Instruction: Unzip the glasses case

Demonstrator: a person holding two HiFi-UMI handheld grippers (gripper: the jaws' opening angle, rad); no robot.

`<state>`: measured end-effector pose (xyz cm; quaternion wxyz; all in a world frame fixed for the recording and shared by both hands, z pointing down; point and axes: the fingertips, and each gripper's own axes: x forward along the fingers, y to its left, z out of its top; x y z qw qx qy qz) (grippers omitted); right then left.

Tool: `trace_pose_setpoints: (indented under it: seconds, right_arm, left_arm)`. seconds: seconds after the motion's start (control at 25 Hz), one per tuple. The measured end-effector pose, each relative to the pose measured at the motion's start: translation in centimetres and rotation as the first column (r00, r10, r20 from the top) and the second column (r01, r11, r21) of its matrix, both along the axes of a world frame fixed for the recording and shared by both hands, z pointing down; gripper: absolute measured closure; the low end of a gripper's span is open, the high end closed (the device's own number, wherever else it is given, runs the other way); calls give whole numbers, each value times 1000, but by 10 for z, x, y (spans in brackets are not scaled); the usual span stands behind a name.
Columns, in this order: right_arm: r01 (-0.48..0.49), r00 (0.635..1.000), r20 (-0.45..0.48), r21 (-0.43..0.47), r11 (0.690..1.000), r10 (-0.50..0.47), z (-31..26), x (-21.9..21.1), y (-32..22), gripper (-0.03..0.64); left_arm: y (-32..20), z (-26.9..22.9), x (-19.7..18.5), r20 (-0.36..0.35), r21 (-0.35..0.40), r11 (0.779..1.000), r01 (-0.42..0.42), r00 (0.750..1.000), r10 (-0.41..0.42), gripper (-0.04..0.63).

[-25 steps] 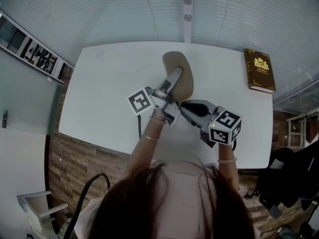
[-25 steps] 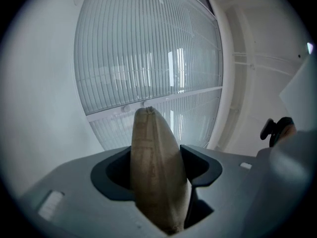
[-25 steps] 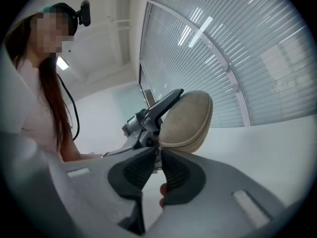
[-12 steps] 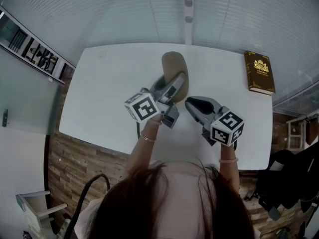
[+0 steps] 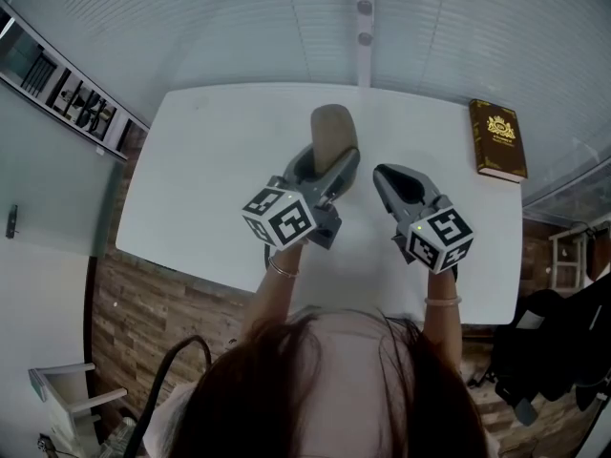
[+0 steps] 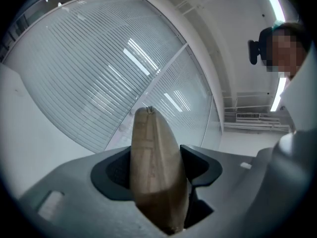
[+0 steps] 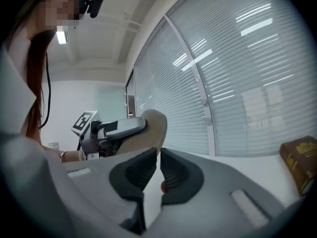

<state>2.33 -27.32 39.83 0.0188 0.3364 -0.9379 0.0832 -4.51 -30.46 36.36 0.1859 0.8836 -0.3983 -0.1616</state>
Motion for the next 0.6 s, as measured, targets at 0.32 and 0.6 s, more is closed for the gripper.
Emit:
trace_pose_setpoints:
  seconds: [0.32, 0.6]
  right_arm:
    - [-78, 996, -26, 45, 996, 80, -9, 11, 4, 612]
    - [-131, 990, -38, 79, 988, 134, -17, 13, 18, 614]
  left_arm:
    - [21, -6, -3, 72, 48, 998, 34, 997, -37, 302]
    - [44, -4, -7, 130, 70, 997, 42, 990, -51, 302]
